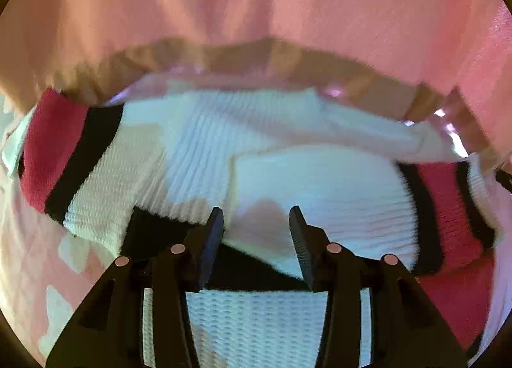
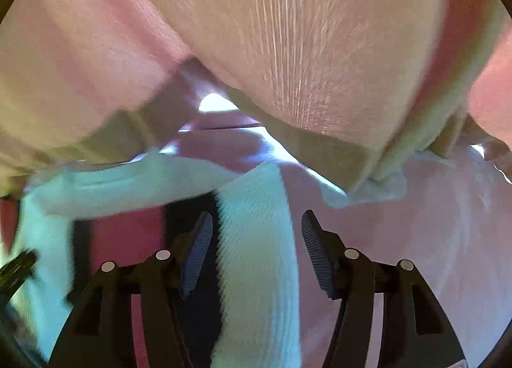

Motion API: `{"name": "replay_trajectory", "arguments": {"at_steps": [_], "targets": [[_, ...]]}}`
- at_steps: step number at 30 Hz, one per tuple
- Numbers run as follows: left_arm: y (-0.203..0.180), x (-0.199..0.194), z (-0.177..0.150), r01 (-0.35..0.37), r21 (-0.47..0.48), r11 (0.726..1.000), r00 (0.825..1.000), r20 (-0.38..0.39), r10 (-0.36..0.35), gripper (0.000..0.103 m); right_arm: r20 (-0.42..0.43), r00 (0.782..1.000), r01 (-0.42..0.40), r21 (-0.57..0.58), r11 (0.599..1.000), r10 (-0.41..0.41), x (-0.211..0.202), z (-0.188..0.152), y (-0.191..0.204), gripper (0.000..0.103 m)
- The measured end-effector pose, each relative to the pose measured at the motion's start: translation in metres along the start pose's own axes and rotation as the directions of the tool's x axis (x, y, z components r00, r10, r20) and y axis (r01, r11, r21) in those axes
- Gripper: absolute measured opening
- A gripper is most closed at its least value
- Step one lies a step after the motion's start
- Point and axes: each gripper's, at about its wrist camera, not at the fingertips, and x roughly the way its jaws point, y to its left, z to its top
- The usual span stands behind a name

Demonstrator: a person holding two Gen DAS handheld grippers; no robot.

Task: Fold small clothes
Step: 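Open the right tool to release the sleeve onto the body, then grasp the other striped sleeve with the left tool and fold it across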

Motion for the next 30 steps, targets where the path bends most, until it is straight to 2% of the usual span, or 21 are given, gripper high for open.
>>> {"name": "replay_trajectory", "arguments": {"at_steps": [1, 2, 3, 6, 7, 8, 9, 10, 11, 13, 15, 16, 18, 20, 21, 22, 24, 26, 27, 28, 30], "targets": [[0.004, 0.004, -0.004, 0.005, -0.008, 1.0, 1.0, -0.007, -0.005, 0.041, -0.018, 1.0, 0.011, 0.001, 1.0, -0.011, 0.014, 0.003, -0.001, 0.045], [0.008, 0.006, -0.005, 0.017, -0.017, 1.0, 1.0, -0.007, -0.017, 0.041, -0.047, 0.999, 0.002, 0.004, 1.0, -0.002, 0.029, 0.006, -0.002, 0.022], [0.009, 0.007, -0.005, 0.022, -0.017, 1.0, 1.0, -0.004, -0.022, 0.041, -0.058, 0.998, -0.013, 0.012, 1.0, 0.013, 0.035, 0.008, -0.004, 0.008], [0.004, 0.008, -0.005, 0.005, 0.025, 1.0, 1.0, 0.003, -0.005, 0.041, 0.054, 0.999, 0.0, 0.069, 0.998, -0.004, 0.023, 0.022, -0.021, 0.003], [0.003, 0.009, -0.006, 0.0, 0.026, 1.0, 1.0, 0.004, 0.0, 0.041, 0.051, 0.995, 0.083, 0.062, 0.995, -0.086, 0.03, 0.023, -0.027, 0.0], [0.002, 0.01, -0.006, -0.005, 0.026, 1.0, 1.0, 0.005, 0.005, 0.042, 0.017, 0.99, 0.139, 0.041, 0.989, -0.139, 0.04, 0.022, -0.03, 0.0], [0.0, 0.011, -0.007, -0.02, 0.035, 0.999, 1.0, 0.012, 0.02, 0.042, -0.077, 0.985, 0.154, 0.021, 0.988, -0.152, 0.058, 0.019, -0.036, 0.0], [-0.001, 0.011, -0.008, -0.027, 0.041, 0.999, 1.0, 0.017, 0.026, 0.042, -0.084, 0.987, 0.138, 0.028, 0.99, -0.135, 0.058, 0.016, -0.039, 0.0], [-0.002, 0.011, -0.009, -0.035, 0.047, 0.998, 0.999, 0.025, 0.034, 0.042, -0.048, 0.991, 0.129, 0.044, 0.991, -0.126, 0.047, 0.014, -0.041, 0.0], [-0.003, 0.009, -0.01, -0.039, 0.051, 0.998, 0.999, 0.03, 0.037, 0.042, 0.055, 0.998, 0.034, 0.073, 0.997, -0.038, 0.004, 0.006, -0.041, 0.0], [0.002, 0.004, -0.009, -0.02, 0.019, 1.0, 0.999, 0.036, 0.019, 0.042, 0.087, 0.996, -0.018, 0.028, 0.999, 0.016, -0.024, -0.01, -0.03, 0.001], [0.008, -0.002, -0.007, 0.009, -0.024, 1.0, 0.999, 0.045, -0.008, 0.042, 0.068, 0.998, -0.013, -0.018, 1.0, 0.014, -0.027, -0.019, -0.022, 0.005], [0.02, -0.011, -0.002, 0.041, -0.097, 0.994, 0.998, 0.059, -0.035, 0.042, -0.079, 0.995, 0.058, -0.135, 0.989, -0.069, 0.0, -0.046, -0.005, 0.007], [0.036, -0.023, 0.003, 0.055, -0.174, 0.983, 0.996, 0.074, -0.043, 0.049, -0.028, 0.991, 0.125, -0.202, 0.971, -0.133, 0.0, -0.054, 0.007, 0.007], [0.043, -0.028, 0.005, 0.054, -0.197, 0.979, 0.996, 0.078, -0.039, 0.052, -0.038, 0.983, 0.166, -0.215, 0.962, -0.178, -0.006, -0.049, 0.014, 0.007], [0.057, -0.038, 0.008, 0.045, -0.241, 0.969, 0.996, 0.086, -0.025, 0.056, -0.024, 0.986, 0.158, -0.186, 0.97, -0.165, -0.016, -0.049, 0.011, 0.008], [0.086, -0.054, 0.011, 0.04, -0.299, 0.953, 0.995, 0.103, -0.009, 0.063, 0.047, 0.998, 0.039, -0.111, 0.993, -0.034, -0.059, -0.047, 0.02, 0.008], [0.138, -0.078, 0.015, 0.004, -0.382, 0.924, 0.988, 0.145, 0.055, 0.078, 0.107, 0.993, -0.032, -0.1, 0.995, 0.042, -0.097, -0.056, 0.032, 0.02], [0.164, -0.088, 0.014, -0.027, -0.422, 0.906, 0.981, 0.164, 0.105, 0.085, 0.136, 0.986, -0.079, -0.102, 0.992, 0.092, -0.118, -0.067, 0.043, 0.039], [0.185, -0.094, 0.012, -0.053, -0.452, 0.89, 0.974, 0.172, 0.146, 0.086, 0.142, 0.982, -0.106, -0.106, 0.989, 0.12, -0.129, -0.077, 0.047, 0.047], [0.239, -0.098, 0.011, -0.123, -0.519, 0.846, 0.964, 0.139, 0.226, 0.086, 0.134, 0.977, -0.147, -0.141, 0.979, 0.166, -0.147, -0.106, 0.071, 0.047]]}}
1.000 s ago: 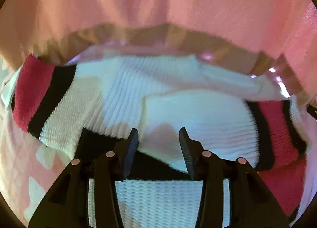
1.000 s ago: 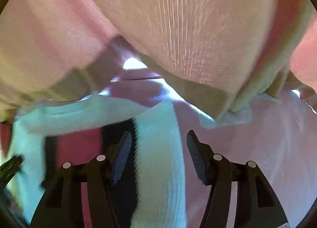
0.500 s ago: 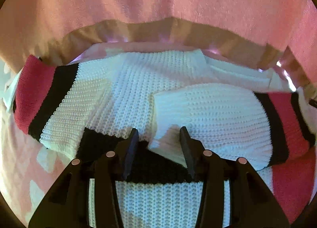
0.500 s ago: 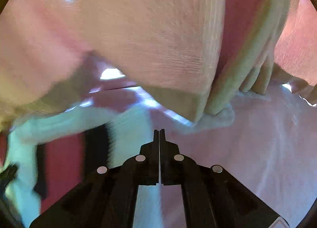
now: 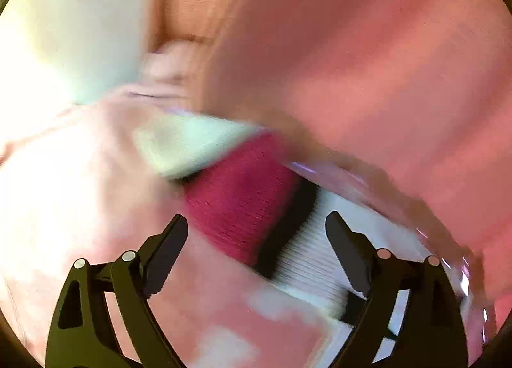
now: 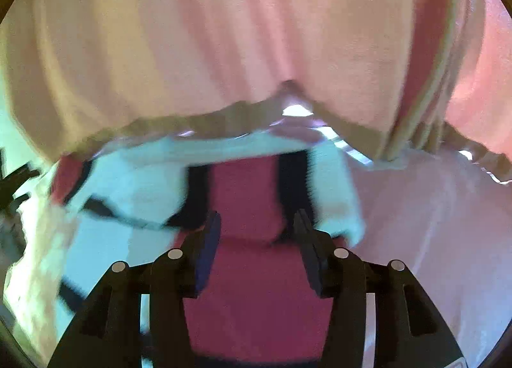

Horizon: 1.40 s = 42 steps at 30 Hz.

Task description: Fold small clothes

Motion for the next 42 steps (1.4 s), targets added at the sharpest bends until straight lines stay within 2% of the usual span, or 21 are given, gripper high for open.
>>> {"name": "replay_trajectory", "arguments": {"at_steps": [3, 5, 7, 9, 10, 11, 12, 14, 15, 18, 21, 23, 27, 30, 34, 36, 37, 38, 39, 40, 42], "targets": [[0.049, 0.025, 0.025, -0.032, -0.096, 0.995, 0.997, -0.069, 0.025, 0.085, -0.03, 0.999, -0.031, -0.028, 0.999, 0.03, 0.0, -0.029, 0.036, 0.047], [0.076, 0.05, 0.038, -0.023, -0.181, 0.983, 0.992, -0.13, -0.001, 0.085, -0.067, 0.996, -0.061, -0.034, 0.998, 0.059, 0.01, -0.04, 0.054, 0.047], [0.089, 0.069, 0.041, -0.003, -0.244, 0.97, 0.986, -0.164, -0.038, 0.082, -0.109, 0.993, -0.054, -0.082, 0.995, 0.045, 0.023, -0.054, 0.074, 0.047], [0.095, 0.091, 0.039, 0.048, -0.306, 0.951, 0.969, -0.216, -0.118, 0.07, -0.128, 0.991, -0.039, -0.123, 0.992, 0.023, 0.031, -0.063, 0.085, 0.047], [0.094, 0.1, 0.037, 0.063, -0.325, 0.943, 0.96, -0.239, -0.147, 0.058, -0.129, 0.991, -0.036, -0.133, 0.99, 0.019, 0.03, -0.067, 0.088, 0.047], [0.093, 0.106, 0.036, 0.056, -0.338, 0.939, 0.957, -0.251, -0.148, 0.052, -0.13, 0.991, -0.03, -0.146, 0.989, 0.011, 0.033, -0.069, 0.093, 0.047], [0.091, 0.106, 0.036, 0.058, -0.335, 0.941, 0.963, -0.23, -0.141, 0.048, -0.129, 0.992, -0.021, -0.155, 0.988, 0.001, 0.033, -0.072, 0.095, 0.047], [0.087, 0.105, 0.039, 0.096, -0.318, 0.943, 0.965, -0.204, -0.167, 0.019, -0.128, 0.992, -0.004, -0.178, 0.984, -0.02, 0.036, -0.075, 0.096, 0.047], [0.087, 0.102, 0.041, 0.121, -0.323, 0.939, 0.962, -0.195, -0.191, 0.011, -0.129, 0.991, 0.0, -0.182, 0.983, -0.024, 0.037, -0.075, 0.096, 0.047], [0.084, 0.08, 0.051, 0.179, -0.338, 0.924, 0.964, -0.127, -0.233, 0.007, -0.127, 0.992, 0.0, -0.177, 0.984, -0.023, 0.033, -0.075, 0.091, 0.047], [0.061, 0.017, 0.07, 0.236, -0.224, 0.946, 0.971, 0.01, -0.24, 0.007, -0.11, 0.994, -0.004, -0.158, 0.987, -0.013, 0.026, -0.069, 0.085, 0.047], [0.047, -0.024, 0.081, 0.272, -0.158, 0.949, 0.962, 0.074, -0.263, 0.007, -0.098, 0.995, -0.007, -0.154, 0.988, -0.008, 0.02, -0.066, 0.083, 0.048], [-0.022, -0.127, 0.082, 0.366, 0.039, 0.93, 0.91, 0.194, -0.366, 0.007, -0.067, 0.998, -0.009, -0.137, 0.991, 0.0, 0.007, -0.057, 0.077, 0.052], [-0.103, -0.199, 0.068, 0.474, 0.177, 0.863, 0.839, 0.206, -0.503, 0.007, -0.061, 0.998, -0.018, -0.12, 0.993, 0.011, 0.001, -0.051, 0.071, 0.052], [-0.207, -0.236, 0.029, 0.558, 0.291, 0.777, 0.787, 0.114, -0.607, 0.011, -0.063, 0.998, -0.021, -0.086, 0.996, 0.016, -0.004, -0.043, 0.058, 0.058], [-0.255, -0.234, -0.007, 0.566, 0.321, 0.759, 0.791, 0.048, -0.61, 0.025, -0.068, 0.998, -0.012, -0.065, 0.998, 0.008, -0.006, -0.039, 0.047, 0.06], [-0.279, -0.229, -0.029, 0.56, 0.341, 0.755, 0.801, 0.01, -0.599, 0.059, -0.069, 0.998, -0.004, -0.06, 0.998, 0.0, -0.006, -0.038, 0.043, 0.06], [-0.301, -0.219, -0.059, 0.532, 0.375, 0.759, 0.822, -0.015, -0.569, 0.074, -0.068, 0.998, 0.012, -0.056, 0.998, -0.015, -0.007, -0.036, 0.038, 0.06], [-0.31, -0.214, -0.078, 0.505, 0.395, 0.767, 0.838, -0.011, -0.545, 0.081, -0.062, 0.997, 0.033, -0.052, 0.998, -0.037, -0.008, -0.034, 0.031, 0.061], [-0.317, -0.205, -0.107, 0.465, 0.427, 0.775, 0.859, -0.006, -0.512, 0.081, -0.057, 0.997, 0.054, -0.044, 0.998, -0.056, -0.01, -0.033, 0.023, 0.061], [-0.314, -0.19, -0.147, 0.419, 0.491, 0.764, 0.883, -0.022, -0.47, 0.083, -0.055, 0.995, 0.081, -0.033, 0.996, -0.082, -0.013, -0.031, 0.011, 0.062]]}}
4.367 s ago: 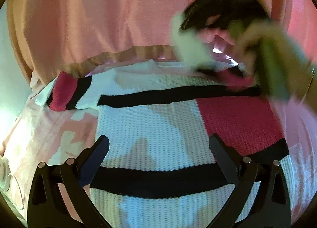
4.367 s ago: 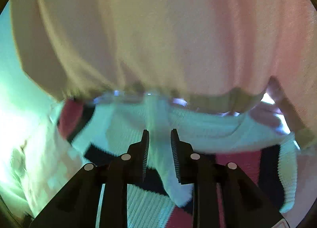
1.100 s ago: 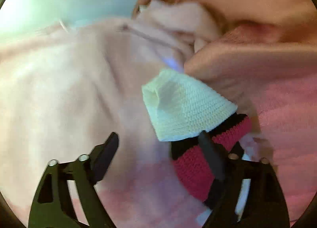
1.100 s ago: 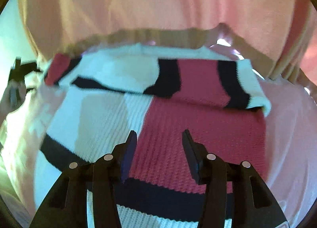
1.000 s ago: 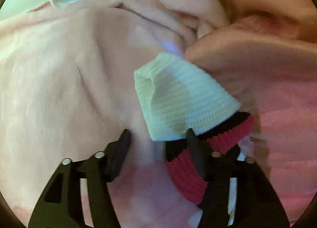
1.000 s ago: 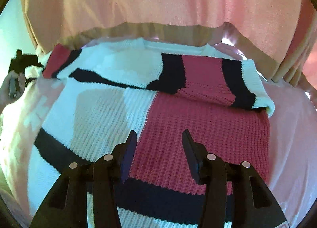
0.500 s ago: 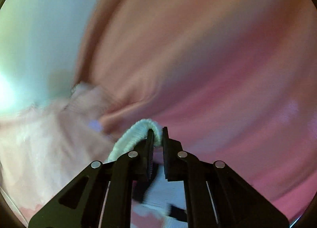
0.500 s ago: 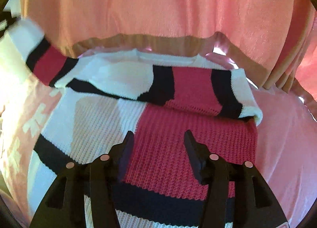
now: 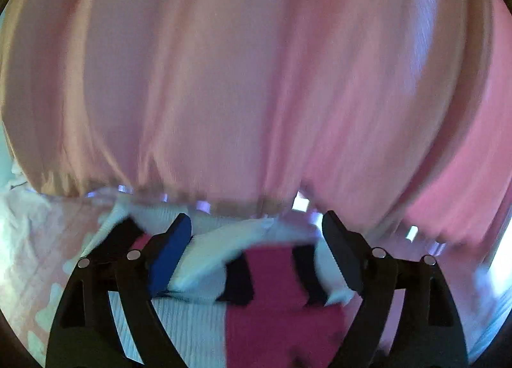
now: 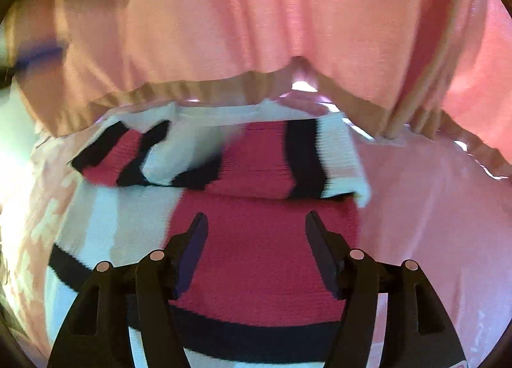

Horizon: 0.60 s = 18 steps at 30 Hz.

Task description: Fold small clothes

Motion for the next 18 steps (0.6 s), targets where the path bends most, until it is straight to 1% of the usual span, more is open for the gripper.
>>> {"name": "replay_trajectory", "arguments": {"at_steps": [1, 3, 5, 7, 9, 10, 11, 13, 15, 17, 18], "targets": [[0.002, 0.009, -0.026, -0.032, 0.037, 0.999, 0.999, -0.038, 0.033, 0.084, -0.001, 1.0, 0.007, 0.016, 1.0, -0.007, 0.0, 0.001, -0.008, 0.062], [0.018, 0.006, -0.058, -0.069, 0.036, 0.997, 0.992, -0.1, 0.072, 0.086, -0.009, 1.0, -0.006, 0.04, 0.999, 0.007, 0.001, 0.002, -0.019, 0.063], [0.045, 0.012, -0.083, -0.113, 0.004, 0.994, 0.973, -0.2, 0.112, 0.086, -0.032, 0.999, -0.038, 0.081, 0.996, 0.041, 0.009, 0.004, -0.03, 0.063], [0.079, 0.013, -0.102, -0.187, -0.042, 0.981, 0.95, -0.26, 0.17, 0.086, -0.042, 0.995, -0.087, 0.128, 0.988, 0.093, 0.016, 0.008, -0.036, 0.063], [0.109, 0.011, -0.11, -0.255, -0.1, 0.962, 0.93, -0.297, 0.215, 0.086, -0.037, 0.986, -0.154, 0.187, 0.97, 0.164, 0.025, 0.015, -0.039, 0.063], [0.123, 0.013, -0.108, -0.265, -0.118, 0.957, 0.927, -0.306, 0.219, 0.086, -0.034, 0.982, -0.174, 0.202, 0.964, 0.184, 0.029, 0.018, -0.039, 0.063], [0.133, 0.013, -0.106, -0.283, -0.14, 0.949, 0.922, -0.312, 0.229, 0.086, -0.032, 0.983, -0.169, 0.214, 0.962, 0.18, 0.037, 0.025, -0.038, 0.063], [0.145, 0.009, -0.102, -0.285, -0.161, 0.945, 0.928, -0.293, 0.23, 0.086, -0.034, 0.984, -0.164, 0.229, 0.96, 0.176, 0.054, 0.037, -0.033, 0.063], [0.153, 0.004, -0.099, -0.3, -0.156, 0.941, 0.929, -0.272, 0.251, 0.088, -0.055, 0.978, -0.178, 0.27, 0.946, 0.2, 0.076, 0.05, -0.027, 0.063], [0.162, -0.002, -0.095, -0.306, -0.168, 0.937, 0.931, -0.257, 0.258, 0.089, -0.092, 0.973, -0.174, 0.301, 0.938, 0.21, 0.103, 0.062, -0.019, 0.063], [0.17, -0.007, -0.095, -0.302, -0.182, 0.936, 0.934, -0.253, 0.252, 0.089, -0.115, 0.973, -0.158, 0.309, 0.938, 0.202, 0.118, 0.066, -0.013, 0.063]]}}
